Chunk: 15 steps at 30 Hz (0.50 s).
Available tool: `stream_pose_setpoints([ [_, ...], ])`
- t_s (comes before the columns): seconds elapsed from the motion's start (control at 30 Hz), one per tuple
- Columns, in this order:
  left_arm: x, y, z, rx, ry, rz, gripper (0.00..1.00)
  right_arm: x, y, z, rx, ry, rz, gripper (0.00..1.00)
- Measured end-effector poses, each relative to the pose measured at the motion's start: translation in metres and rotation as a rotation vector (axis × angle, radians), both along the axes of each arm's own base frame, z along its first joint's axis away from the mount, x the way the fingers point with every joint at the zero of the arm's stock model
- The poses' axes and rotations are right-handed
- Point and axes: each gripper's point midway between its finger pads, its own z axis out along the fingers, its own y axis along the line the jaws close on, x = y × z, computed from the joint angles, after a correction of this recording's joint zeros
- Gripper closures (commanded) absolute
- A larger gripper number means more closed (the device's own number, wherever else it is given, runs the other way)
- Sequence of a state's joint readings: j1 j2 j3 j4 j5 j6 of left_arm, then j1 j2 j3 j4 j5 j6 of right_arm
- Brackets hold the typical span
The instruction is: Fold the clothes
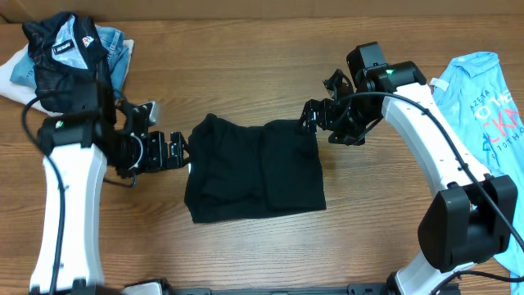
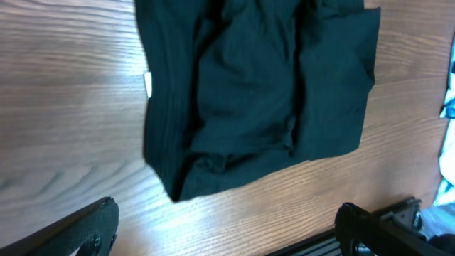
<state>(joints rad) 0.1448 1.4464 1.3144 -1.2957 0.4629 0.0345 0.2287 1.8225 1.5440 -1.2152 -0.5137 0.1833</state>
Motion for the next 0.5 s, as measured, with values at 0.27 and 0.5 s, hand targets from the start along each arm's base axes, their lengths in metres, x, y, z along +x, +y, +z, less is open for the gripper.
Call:
stream_pose_setpoints([
  [0.27, 0.019, -0.002, -0.064, -0.057, 0.162, -0.073, 0.00, 0.001, -0.004, -0.002, -0.021, -0.007, 0.000, 0.00],
  [0.5, 0.034, -0.002, -0.103, -0.079, 0.201, -0.092, 0.00, 0.002, -0.005, -0.002, -0.023, -0.014, 0.008, 0.00],
])
